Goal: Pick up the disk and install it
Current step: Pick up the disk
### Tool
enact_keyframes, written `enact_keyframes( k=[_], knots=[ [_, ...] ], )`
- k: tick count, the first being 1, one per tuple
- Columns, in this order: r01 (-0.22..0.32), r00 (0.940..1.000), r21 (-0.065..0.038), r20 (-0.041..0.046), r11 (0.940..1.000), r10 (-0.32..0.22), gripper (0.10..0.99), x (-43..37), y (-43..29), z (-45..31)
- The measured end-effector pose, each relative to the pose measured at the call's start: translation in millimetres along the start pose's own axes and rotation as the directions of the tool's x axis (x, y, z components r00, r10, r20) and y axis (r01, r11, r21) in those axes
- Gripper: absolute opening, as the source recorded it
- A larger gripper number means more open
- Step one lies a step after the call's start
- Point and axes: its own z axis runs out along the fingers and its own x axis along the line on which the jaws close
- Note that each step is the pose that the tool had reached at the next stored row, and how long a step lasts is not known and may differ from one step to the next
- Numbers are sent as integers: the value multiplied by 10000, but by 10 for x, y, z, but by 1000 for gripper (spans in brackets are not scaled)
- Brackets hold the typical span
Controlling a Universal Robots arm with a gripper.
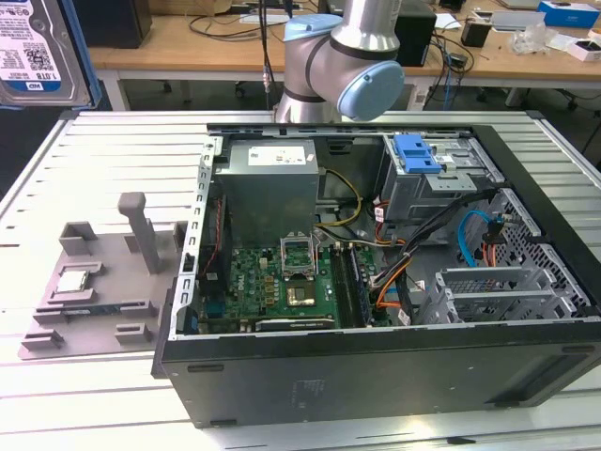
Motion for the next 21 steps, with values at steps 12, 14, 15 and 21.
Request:
enact_keyframes(
  k=[12, 14, 15, 21],
  knots=[
    [1, 10000, 0, 0, 10000, -1, 365, 3, -220, -13],
    [0, 10000, 1, 1, 10000, 0, 365, 4, -278, -16],
    [1, 10000, 0, 0, 10000, -1, 365, 4, -296, -18],
    [0, 10000, 0, 0, 10000, 0, 365, 7, -482, -29]
  ],
)
